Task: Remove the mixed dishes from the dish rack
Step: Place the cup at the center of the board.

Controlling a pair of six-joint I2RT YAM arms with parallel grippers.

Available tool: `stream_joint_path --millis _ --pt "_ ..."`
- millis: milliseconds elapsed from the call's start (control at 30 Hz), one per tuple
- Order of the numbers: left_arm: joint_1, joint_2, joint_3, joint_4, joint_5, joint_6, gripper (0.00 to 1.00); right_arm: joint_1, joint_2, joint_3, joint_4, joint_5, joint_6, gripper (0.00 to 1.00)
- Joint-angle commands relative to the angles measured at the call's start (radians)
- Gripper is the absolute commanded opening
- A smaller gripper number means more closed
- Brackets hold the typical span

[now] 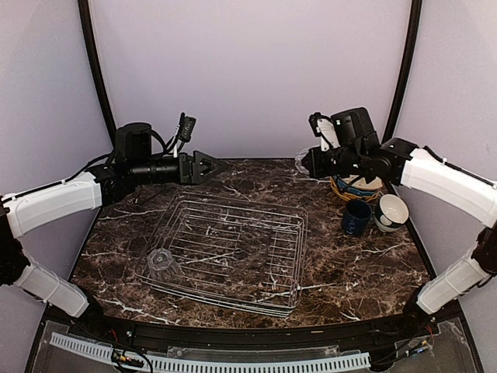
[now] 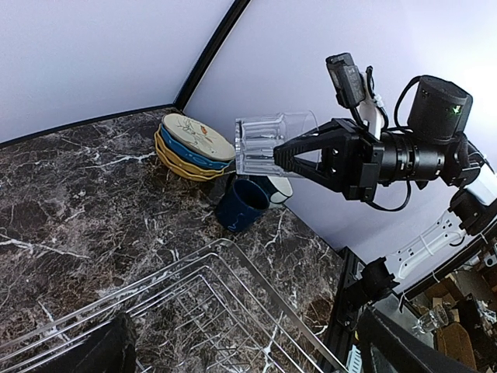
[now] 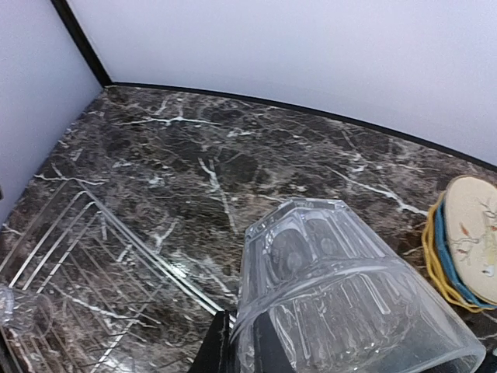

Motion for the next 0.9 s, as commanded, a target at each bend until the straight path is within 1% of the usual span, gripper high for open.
stream_joint_path --millis 0,67,200,367,667,867 --pt "0.003 -0.006 0.006 -0.011 0.006 0.011 0.99 -0.018 0.058 0.083 -0.176 0.232 -0.066 0.00" --pt "0.003 -0.003 0.006 -0.011 0.006 0.009 0.99 -0.038 0.092 0.103 -0.217 0.249 -0.069 0.00" --pt "0.003 0.008 0.008 -0.007 0.017 0.002 0.99 -0.106 0.168 0.142 -0.274 0.195 -0.073 0.00" --pt "0.003 0.012 0.007 -0.006 0.021 -0.002 0.99 -0.168 0.298 0.206 -0.360 0.167 -0.072 0.00" --pt "0.003 0.005 0.006 -0.008 0.018 0.002 0.99 -0.228 0.488 0.316 -0.461 0.128 -0.090 0.00" --pt "0.004 0.009 0.006 -0.007 0.021 0.002 0.99 -0.249 0.564 0.356 -0.483 0.091 -0.105 0.00"
